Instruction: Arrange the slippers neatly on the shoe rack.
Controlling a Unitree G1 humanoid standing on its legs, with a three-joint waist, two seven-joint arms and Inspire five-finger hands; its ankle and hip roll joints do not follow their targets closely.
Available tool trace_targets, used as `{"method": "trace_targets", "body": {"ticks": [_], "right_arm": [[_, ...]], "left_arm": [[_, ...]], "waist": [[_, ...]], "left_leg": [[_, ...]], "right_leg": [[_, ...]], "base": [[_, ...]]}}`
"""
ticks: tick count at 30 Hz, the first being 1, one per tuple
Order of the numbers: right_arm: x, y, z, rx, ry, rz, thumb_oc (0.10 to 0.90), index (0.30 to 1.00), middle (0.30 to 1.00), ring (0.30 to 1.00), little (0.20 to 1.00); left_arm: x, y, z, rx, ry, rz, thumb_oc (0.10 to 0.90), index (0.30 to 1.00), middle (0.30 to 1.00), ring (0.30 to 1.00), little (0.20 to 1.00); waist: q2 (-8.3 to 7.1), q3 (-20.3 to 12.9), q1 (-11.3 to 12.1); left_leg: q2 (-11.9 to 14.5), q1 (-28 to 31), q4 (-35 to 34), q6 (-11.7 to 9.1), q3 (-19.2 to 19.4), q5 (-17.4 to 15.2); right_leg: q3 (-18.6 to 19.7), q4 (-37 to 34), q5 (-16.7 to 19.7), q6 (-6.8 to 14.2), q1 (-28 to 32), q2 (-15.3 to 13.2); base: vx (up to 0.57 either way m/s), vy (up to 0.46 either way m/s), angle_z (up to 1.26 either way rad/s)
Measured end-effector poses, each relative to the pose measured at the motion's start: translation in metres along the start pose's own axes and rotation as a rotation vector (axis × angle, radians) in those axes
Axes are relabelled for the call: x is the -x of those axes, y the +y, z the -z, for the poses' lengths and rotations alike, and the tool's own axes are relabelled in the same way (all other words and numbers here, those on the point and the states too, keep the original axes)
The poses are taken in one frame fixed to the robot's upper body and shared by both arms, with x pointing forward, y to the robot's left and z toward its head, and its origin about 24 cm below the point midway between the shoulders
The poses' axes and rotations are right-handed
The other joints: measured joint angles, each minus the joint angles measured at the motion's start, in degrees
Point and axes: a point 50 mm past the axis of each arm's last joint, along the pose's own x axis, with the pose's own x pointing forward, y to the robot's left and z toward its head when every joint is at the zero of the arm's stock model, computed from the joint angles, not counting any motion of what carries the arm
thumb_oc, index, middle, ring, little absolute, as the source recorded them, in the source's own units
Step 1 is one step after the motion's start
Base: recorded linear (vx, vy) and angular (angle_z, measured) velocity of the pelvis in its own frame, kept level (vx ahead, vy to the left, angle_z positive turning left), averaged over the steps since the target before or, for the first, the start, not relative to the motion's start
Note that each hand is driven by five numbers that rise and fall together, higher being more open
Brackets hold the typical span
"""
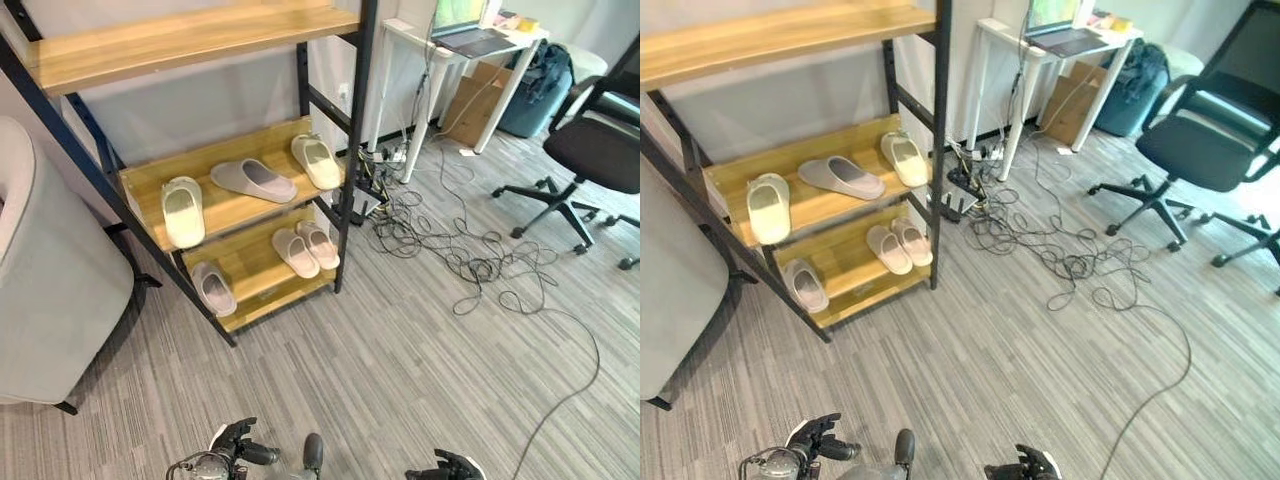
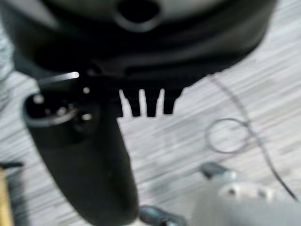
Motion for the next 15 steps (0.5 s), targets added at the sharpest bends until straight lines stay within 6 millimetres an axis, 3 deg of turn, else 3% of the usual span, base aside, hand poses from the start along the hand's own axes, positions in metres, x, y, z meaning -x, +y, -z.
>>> {"method": "trace_targets", "body": {"ticks": [2, 3, 5, 6, 7, 8, 9, 10, 11, 12, 13, 15], "right_arm": [[-0.001, 0.003, -0.004, 0.000, -0.016, -0.007, 0.800, 0.900, 0.900, 0.900, 0.900], [-0.001, 0.004, -0.011, -0.002, -0.039, -0.009, 0.800, 0.900, 0.900, 0.900, 0.900], [-0.001, 0.005, -0.013, -0.003, -0.054, -0.013, 0.800, 0.900, 0.900, 0.900, 0.900], [-0.001, 0.005, -0.014, -0.003, -0.059, -0.012, 0.800, 0.900, 0.900, 0.900, 0.900], [0.000, 0.009, -0.015, 0.008, -0.076, -0.027, 0.800, 0.900, 0.900, 0.900, 0.900], [0.001, 0.005, -0.009, -0.004, -0.062, -0.017, 0.800, 0.900, 0.900, 0.900, 0.900], [0.001, 0.006, -0.011, -0.021, -0.081, -0.018, 0.800, 0.900, 0.900, 0.900, 0.900], [0.002, 0.006, -0.012, -0.027, -0.099, -0.021, 0.800, 0.900, 0.900, 0.900, 0.900], [-0.001, 0.004, -0.013, -0.012, -0.059, -0.012, 0.800, 0.900, 0.900, 0.900, 0.900], [0.000, -0.004, -0.009, 0.005, -0.050, 0.005, 0.800, 0.900, 0.900, 0.900, 0.900], [-0.001, -0.010, -0.020, 0.011, -0.087, 0.018, 0.800, 0.900, 0.900, 0.900, 0.900], [-0.005, -0.019, -0.051, 0.029, -0.171, 0.041, 0.800, 0.900, 0.900, 0.900, 0.900]], "left_arm": [[0.000, 0.005, -0.004, -0.022, -0.013, -0.008, 0.800, 0.900, 0.900, 0.900, 0.900], [0.001, 0.009, 0.002, -0.038, 0.002, -0.016, 0.800, 0.900, 0.900, 0.900, 0.900], [0.003, 0.012, 0.010, -0.040, 0.022, -0.022, 0.800, 0.900, 0.900, 0.900, 0.900], [0.003, 0.006, 0.013, -0.034, 0.030, -0.011, 0.800, 0.900, 0.900, 0.900, 0.900], [0.002, 0.009, 0.008, -0.027, 0.022, -0.035, 0.800, 0.900, 0.900, 0.900, 0.900], [0.003, -0.005, 0.013, -0.006, 0.036, -0.006, 0.800, 0.900, 0.900, 0.900, 0.900], [0.000, -0.010, 0.005, -0.021, 0.027, 0.006, 0.800, 0.900, 0.900, 0.900, 0.900], [-0.003, -0.012, -0.004, -0.049, 0.014, 0.019, 0.800, 0.900, 0.900, 0.900, 0.900], [-0.002, -0.018, -0.002, -0.028, 0.019, 0.027, 0.800, 0.900, 0.900, 0.900, 0.900], [0.000, -0.027, 0.000, -0.011, 0.008, 0.052, 0.800, 0.900, 0.900, 0.900, 0.900], [0.002, -0.029, 0.005, -0.004, 0.000, 0.062, 0.800, 0.900, 0.900, 0.900, 0.900], [0.002, -0.030, 0.003, 0.007, -0.006, 0.071, 0.800, 0.900, 0.900, 0.900, 0.900]], "waist": [[-0.15, -0.10, 0.02], [-0.10, -0.10, 0.35], [-0.01, -0.02, -0.15], [0.43, -0.18, -0.19], [-0.35, 0.78, -3.09], [0.60, 0.96, -2.96], [1.26, 0.99, -5.97], [0.18, 1.19, -7.89], [-1.15, 1.95, -6.54], [-1.93, 1.88, -5.64], [-3.06, 1.59, -3.71], [-3.73, 2.13, -2.98]], "left_leg": [[0.03, 2.31, 0.61, 1.25, -1.51, -2.64], [0.22, 4.99, 0.08, 2.20, -2.42, -4.09], [0.26, 7.58, -0.68, 1.36, -3.44, -4.59], [0.39, 8.45, -0.47, 0.39, -6.11, -6.28], [1.72, 9.38, -0.01, -1.04, -9.89, -7.59], [2.64, 11.82, 0.36, -2.09, -11.22, -10.79], [5.22, 11.70, 0.89, -4.05, -16.95, -14.08], [5.94, 12.76, 1.05, -5.07, -19.07, -14.81], [5.88, 15.62, 3.60, -8.93, -14.24, -15.95], [5.20, 13.41, 13.73, -11.91, -8.29, -17.36], [5.58, 8.00, 23.38, -12.82, -3.92, -17.82], [8.27, -1.19, 28.33, -14.21, -2.04, -17.37]], "right_leg": [[2.24, 5.84, 0.00, 1.39, -4.51, -1.10], [1.96, 4.12, -0.72, -0.06, -8.68, -1.86], [1.46, -3.23, 0.17, -1.00, -12.15, -1.39], [0.45, -10.76, 0.23, -1.16, -12.81, 0.34], [-1.38, -38.87, 6.87, -3.69, -10.55, 5.06], [-0.15, -41.89, 11.08, -4.62, -12.11, 7.17], [3.71, -42.97, 12.58, -2.92, -13.45, 9.07], [5.39, -42.44, 8.58, -0.59, -10.62, 8.07], [3.06, -42.54, 16.67, -6.72, -7.42, 7.87], [1.79, -42.88, 19.66, -13.87, -4.03, 8.04], [2.49, -42.46, 18.01, -14.47, -2.89, 8.05], [1.61, -42.41, 15.39, -14.43, -1.50, 9.68]], "base": [[0.30, 0.084, 0.54], [0.36, -0.010, 0.32], [0.43, -0.105, 0.46], [0.44, -0.211, 1.28], [0.41, -0.201, 1.25], [0.61, -0.335, 2.04], [0.46, -0.262, 2.06], [0.33, -0.234, 2.28], [0.13, -0.120, 1.70], [0.05, -0.116, 0.61], [0.04, -0.094, 0.36], [0.15, -0.068, 0.04]]}}
